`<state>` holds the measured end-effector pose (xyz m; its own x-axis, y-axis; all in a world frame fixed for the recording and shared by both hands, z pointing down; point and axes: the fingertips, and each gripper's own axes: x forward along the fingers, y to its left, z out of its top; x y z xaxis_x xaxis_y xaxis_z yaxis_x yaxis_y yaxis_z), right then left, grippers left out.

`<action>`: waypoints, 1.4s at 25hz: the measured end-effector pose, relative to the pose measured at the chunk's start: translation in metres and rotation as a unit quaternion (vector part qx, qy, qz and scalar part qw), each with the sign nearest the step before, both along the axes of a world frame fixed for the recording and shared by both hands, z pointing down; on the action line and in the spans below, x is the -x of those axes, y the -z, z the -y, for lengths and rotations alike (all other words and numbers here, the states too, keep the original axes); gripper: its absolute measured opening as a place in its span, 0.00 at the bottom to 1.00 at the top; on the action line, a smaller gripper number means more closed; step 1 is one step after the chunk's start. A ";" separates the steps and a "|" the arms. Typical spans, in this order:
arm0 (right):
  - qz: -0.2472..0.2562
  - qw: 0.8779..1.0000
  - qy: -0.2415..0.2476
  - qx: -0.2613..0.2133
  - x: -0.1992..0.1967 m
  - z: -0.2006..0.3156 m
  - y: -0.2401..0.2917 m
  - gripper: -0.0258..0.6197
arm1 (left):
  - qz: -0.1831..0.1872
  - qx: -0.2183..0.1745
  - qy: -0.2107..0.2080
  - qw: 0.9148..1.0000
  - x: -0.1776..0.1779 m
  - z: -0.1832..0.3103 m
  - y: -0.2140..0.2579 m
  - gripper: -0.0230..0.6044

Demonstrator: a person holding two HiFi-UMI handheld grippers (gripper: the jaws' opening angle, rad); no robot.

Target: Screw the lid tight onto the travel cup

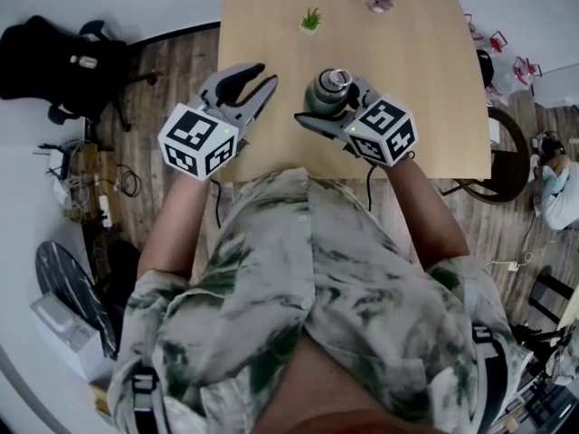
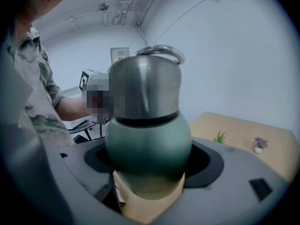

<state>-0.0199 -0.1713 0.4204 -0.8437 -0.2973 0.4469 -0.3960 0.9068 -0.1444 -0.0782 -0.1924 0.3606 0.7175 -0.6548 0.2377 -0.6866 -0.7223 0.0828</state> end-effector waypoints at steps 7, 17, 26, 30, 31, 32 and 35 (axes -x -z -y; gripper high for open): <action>0.002 1.000 -0.004 -0.001 -0.003 -0.001 0.001 0.67 | 0.023 0.048 0.042 0.998 0.016 -0.004 -0.030 0.09; 0.003 1.000 -0.006 -0.006 -0.006 -0.004 0.001 0.67 | 0.047 0.085 0.032 0.995 0.011 -0.025 -0.062 0.07; 0.004 1.000 -0.002 -0.008 -0.005 -0.006 -0.001 0.67 | 0.045 0.103 0.026 0.993 0.007 -0.033 -0.072 0.07; 0.005 1.000 0.004 -0.007 -0.005 -0.008 -0.002 0.67 | 0.044 0.107 0.029 0.993 0.006 -0.035 -0.077 0.08; 0.006 1.000 0.005 -0.007 -0.005 -0.009 -0.003 0.67 | 0.044 0.108 0.029 0.993 0.006 -0.036 -0.077 0.08; 0.007 1.000 0.005 -0.006 -0.005 -0.010 -0.003 0.67 | 0.044 0.108 0.029 0.993 0.007 -0.036 -0.077 0.08; 0.005 1.000 0.006 -0.005 -0.003 -0.011 -0.003 0.67 | 0.045 0.108 0.029 0.993 0.009 -0.037 -0.077 0.08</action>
<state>-0.0171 -0.1601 0.4232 -0.8515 -0.2927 0.4350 -0.3845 0.9127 -0.1386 -0.0870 -0.1553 0.4374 0.6492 -0.6212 0.4389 -0.7384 -0.6532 0.1678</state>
